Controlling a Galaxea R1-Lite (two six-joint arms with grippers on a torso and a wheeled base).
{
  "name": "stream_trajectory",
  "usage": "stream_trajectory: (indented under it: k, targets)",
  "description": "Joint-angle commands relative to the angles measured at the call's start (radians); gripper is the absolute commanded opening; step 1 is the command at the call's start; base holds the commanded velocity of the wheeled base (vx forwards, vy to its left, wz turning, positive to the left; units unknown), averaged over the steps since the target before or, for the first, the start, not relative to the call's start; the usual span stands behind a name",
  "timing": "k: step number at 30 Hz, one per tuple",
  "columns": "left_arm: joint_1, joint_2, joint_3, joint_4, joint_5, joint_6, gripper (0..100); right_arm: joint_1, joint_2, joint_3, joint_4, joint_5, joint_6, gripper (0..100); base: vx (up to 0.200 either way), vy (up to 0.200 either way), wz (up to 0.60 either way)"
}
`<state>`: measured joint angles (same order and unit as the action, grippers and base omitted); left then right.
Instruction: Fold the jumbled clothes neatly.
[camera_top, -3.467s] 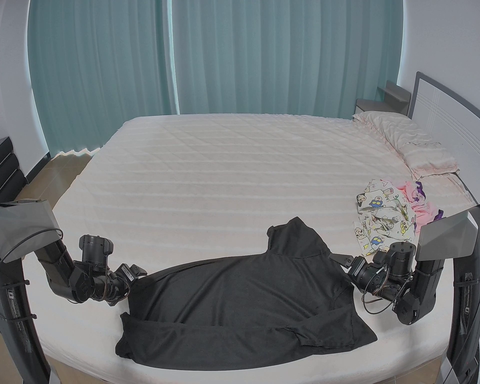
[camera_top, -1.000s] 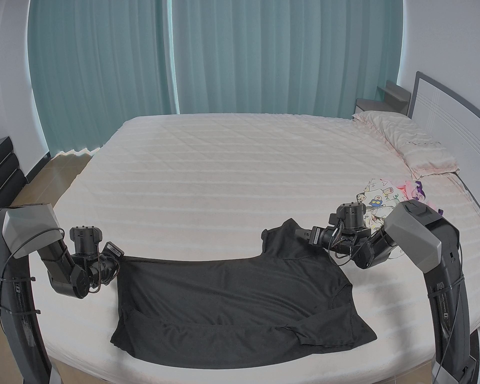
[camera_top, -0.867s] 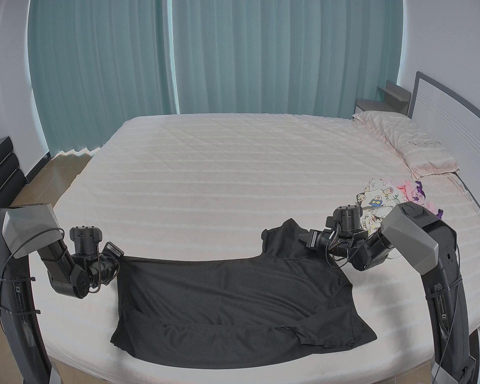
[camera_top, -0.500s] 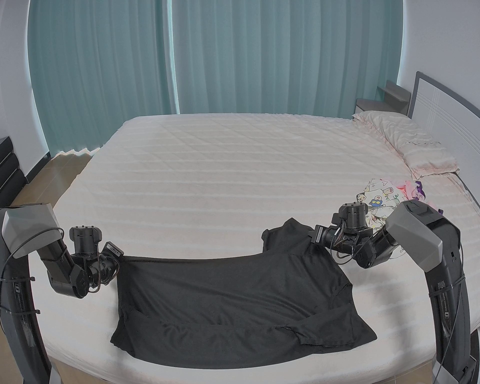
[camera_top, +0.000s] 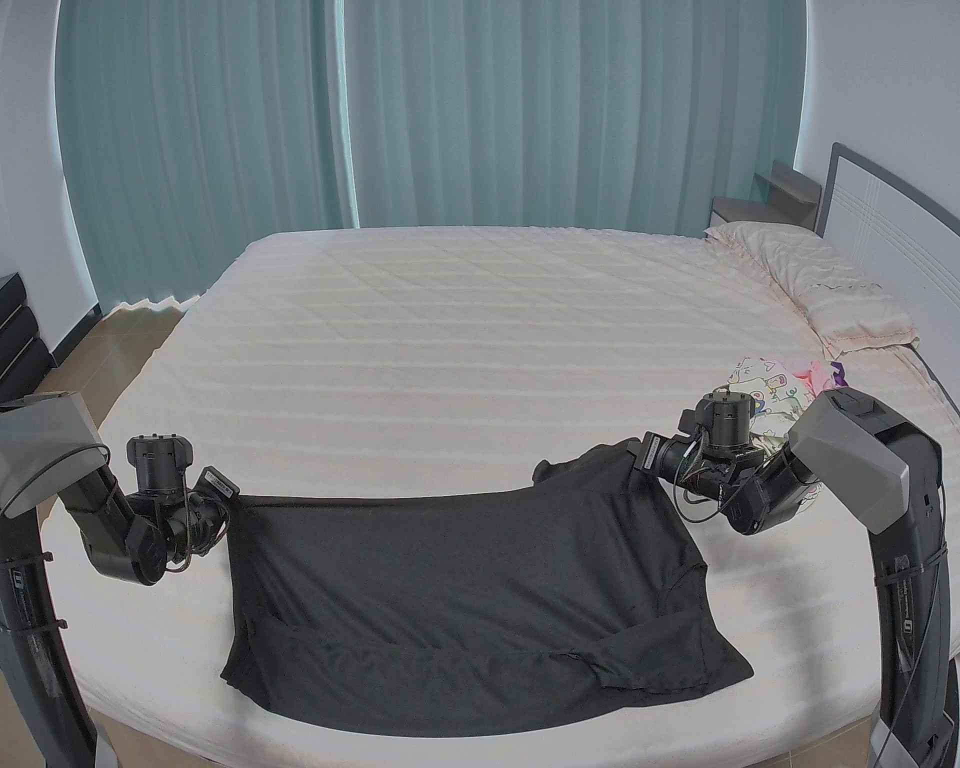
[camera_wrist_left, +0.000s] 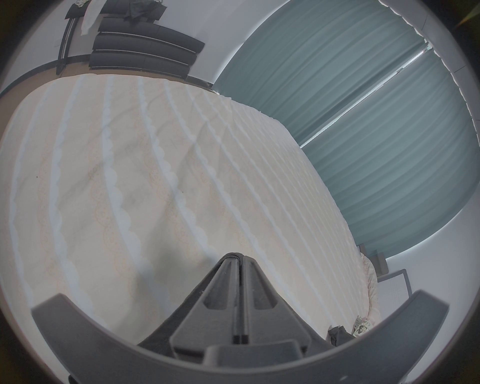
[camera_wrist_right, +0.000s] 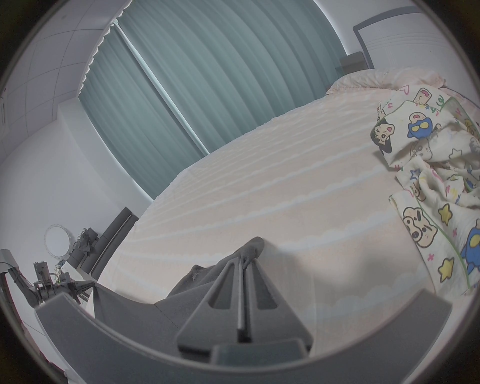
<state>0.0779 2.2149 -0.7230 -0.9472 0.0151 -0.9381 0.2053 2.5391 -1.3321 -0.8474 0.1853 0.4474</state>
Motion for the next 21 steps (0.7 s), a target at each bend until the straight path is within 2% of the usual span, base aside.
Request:
stream_trajectory:
  k: [1,4,8,14,21]
  targets:
    - [0.003,-0.044,0.000,0.016,0.002,0.001,0,0.000,-0.013,0.005,-0.018,-0.017,-0.001,0,0.000,0.000,0.00]
    - [0.003,-0.047,0.000,0.019,0.002,0.004,0,-0.001,-0.026,0.007,-0.019,-0.018,-0.001,0,0.000,0.000,0.00]
    - [0.005,-0.044,0.000,0.038,0.000,0.053,0,-0.003,-0.046,0.030,-0.021,-0.017,0.004,0,0.000,0.000,0.00]
    - [0.010,-0.047,0.000,0.044,0.000,0.062,0,-0.003,-0.086,0.085,-0.021,0.002,0.008,0,0.000,0.000,0.00]
    - [0.017,-0.050,0.002,0.108,0.000,0.104,0,-0.004,-0.142,0.156,-0.028,0.008,0.008,0,0.000,0.000,0.00]
